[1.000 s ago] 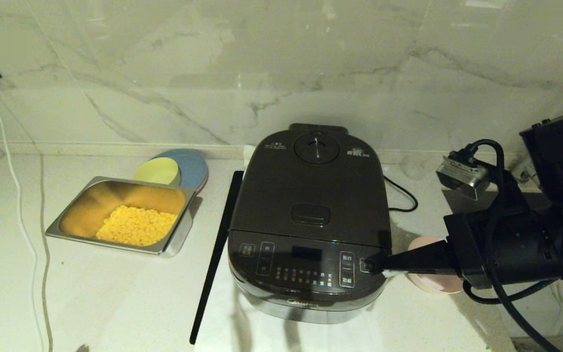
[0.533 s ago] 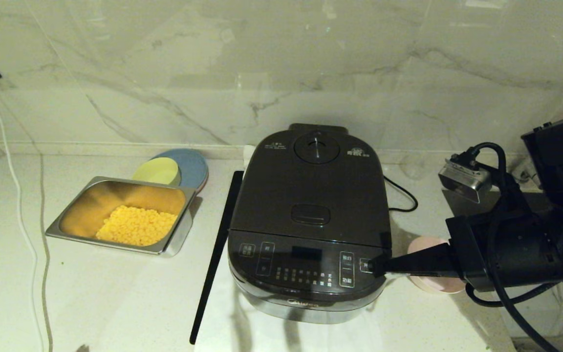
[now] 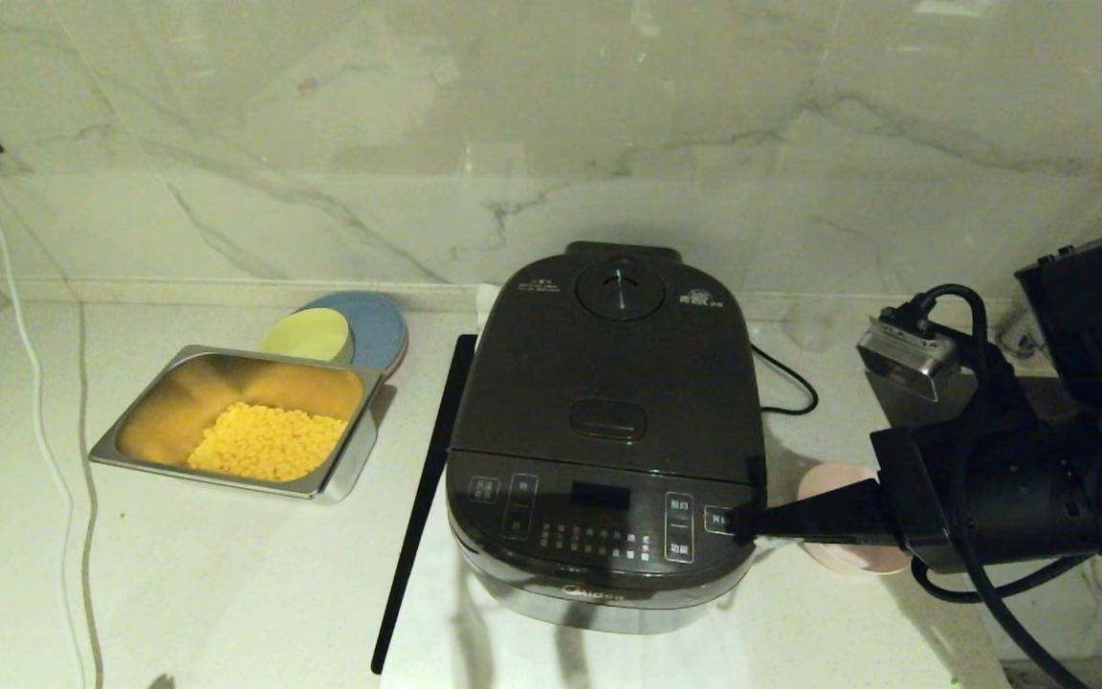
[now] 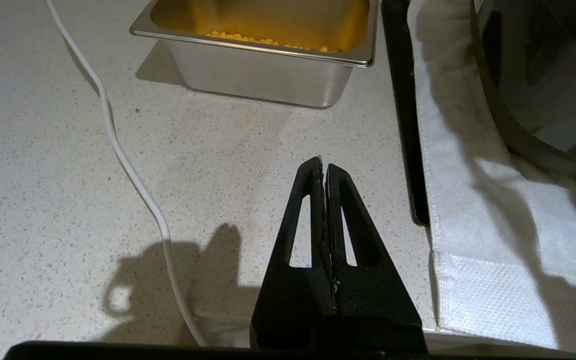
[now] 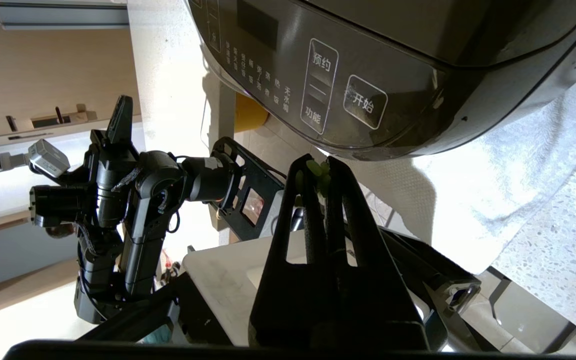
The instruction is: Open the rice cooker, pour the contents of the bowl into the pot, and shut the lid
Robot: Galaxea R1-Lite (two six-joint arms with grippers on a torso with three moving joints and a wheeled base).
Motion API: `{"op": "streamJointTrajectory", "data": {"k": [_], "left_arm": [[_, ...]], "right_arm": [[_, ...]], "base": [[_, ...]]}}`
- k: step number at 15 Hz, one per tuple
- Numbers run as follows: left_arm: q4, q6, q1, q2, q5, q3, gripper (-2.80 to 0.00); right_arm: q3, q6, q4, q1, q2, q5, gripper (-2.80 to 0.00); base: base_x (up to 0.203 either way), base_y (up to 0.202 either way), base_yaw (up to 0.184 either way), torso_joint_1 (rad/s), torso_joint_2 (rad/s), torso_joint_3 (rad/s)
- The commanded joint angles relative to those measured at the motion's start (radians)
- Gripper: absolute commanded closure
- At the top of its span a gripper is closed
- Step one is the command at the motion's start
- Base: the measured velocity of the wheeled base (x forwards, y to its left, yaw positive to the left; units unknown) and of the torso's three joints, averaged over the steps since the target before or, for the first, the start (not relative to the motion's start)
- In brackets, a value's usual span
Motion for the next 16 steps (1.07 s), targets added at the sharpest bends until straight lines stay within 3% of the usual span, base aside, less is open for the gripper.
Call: {"op": "streamJointTrajectory", "data": {"k": [1,16], "left_arm": [[0.000,0.001,0.000,-0.001,0.000,0.009,0.00],[0.000,0.000,0.000,-0.001,0.000,0.009,0.00]], "right_arm": [[0.001,0.004,0.002,0.000,0.015,0.004,0.00],[0.012,0.004,-0.020,0.000,0.018,0.004,0.00]], "base": [[0.000,0.000,0.000,0.000,0.00,0.000],[0.000,0.000,0.000,0.000,0.00,0.000]]}}
